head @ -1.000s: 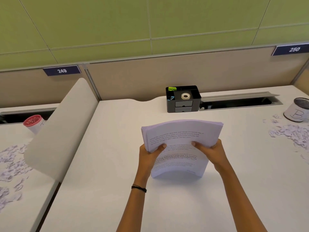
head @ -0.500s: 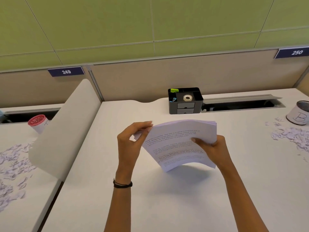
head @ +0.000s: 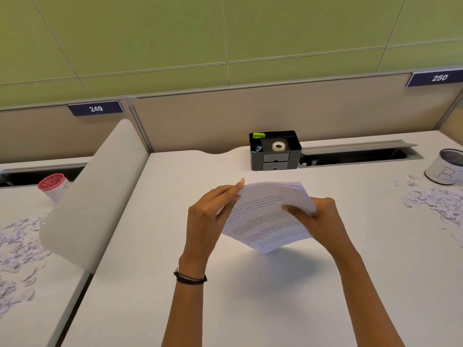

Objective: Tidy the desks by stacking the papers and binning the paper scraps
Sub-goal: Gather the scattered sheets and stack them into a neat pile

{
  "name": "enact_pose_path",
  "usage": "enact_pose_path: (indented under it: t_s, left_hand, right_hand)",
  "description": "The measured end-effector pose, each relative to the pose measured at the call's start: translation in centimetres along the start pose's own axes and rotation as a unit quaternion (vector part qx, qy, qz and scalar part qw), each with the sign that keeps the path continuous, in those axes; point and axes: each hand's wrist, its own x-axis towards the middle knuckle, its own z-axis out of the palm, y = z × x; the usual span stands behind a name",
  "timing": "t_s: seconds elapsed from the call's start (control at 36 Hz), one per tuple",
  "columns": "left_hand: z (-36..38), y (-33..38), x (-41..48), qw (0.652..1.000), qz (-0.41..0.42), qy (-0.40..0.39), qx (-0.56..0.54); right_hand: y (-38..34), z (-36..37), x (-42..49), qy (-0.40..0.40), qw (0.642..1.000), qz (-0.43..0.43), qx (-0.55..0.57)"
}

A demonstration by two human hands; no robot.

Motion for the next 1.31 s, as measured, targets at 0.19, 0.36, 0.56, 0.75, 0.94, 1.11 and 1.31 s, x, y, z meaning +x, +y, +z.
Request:
enact_pose_path:
  t_s: [0.19,0.36,0.56,0.75,0.94,1.11,1.31]
  left_hand:
    - [-0.5,0.2,0.0,0.991,-0.058,-0.079,-0.09]
    - [-0.4,0.0,-0.6,0.989,-0.093,-0.061,-0.093]
    - [-0.5,-0.5,-1.4,0.962,-0.219,-0.031,-0.158]
    - [-1.1,-1.9,-2.6,0.924,-0.3,0.017,-0.237]
    - [-1.2,-2.6,-3.8,0.889,-0.356,0.065,-0.28]
    - [-0.4,-3.1,-4.6,0.85,-0.392,0.124,-0.33]
    - [1.2,-2.6,-5.0,0.845,-0.395,0.125,-0.338]
  right_hand:
    - [-1.1,0.0,0.4,-0.037,0.994,-0.072,-0.07]
    - [-1.8,0.6,0.9,-0.054,0.981,-0.133,-0.131]
    - [-0.5,-0.4,1.9,-0.056,0.986,-0.099,-0.119]
    - [2.0,-1.9,2.2,-0.004,0.991,-0.051,-0.121]
    - [5.2,-1.9,1.4,0.146,0.982,0.022,-0.118]
    - [6.7,-1.2,-0.3,0.075,0.958,0.192,0.2]
    - [7.3,0.4,-1.2,0.034,0.948,0.232,0.217]
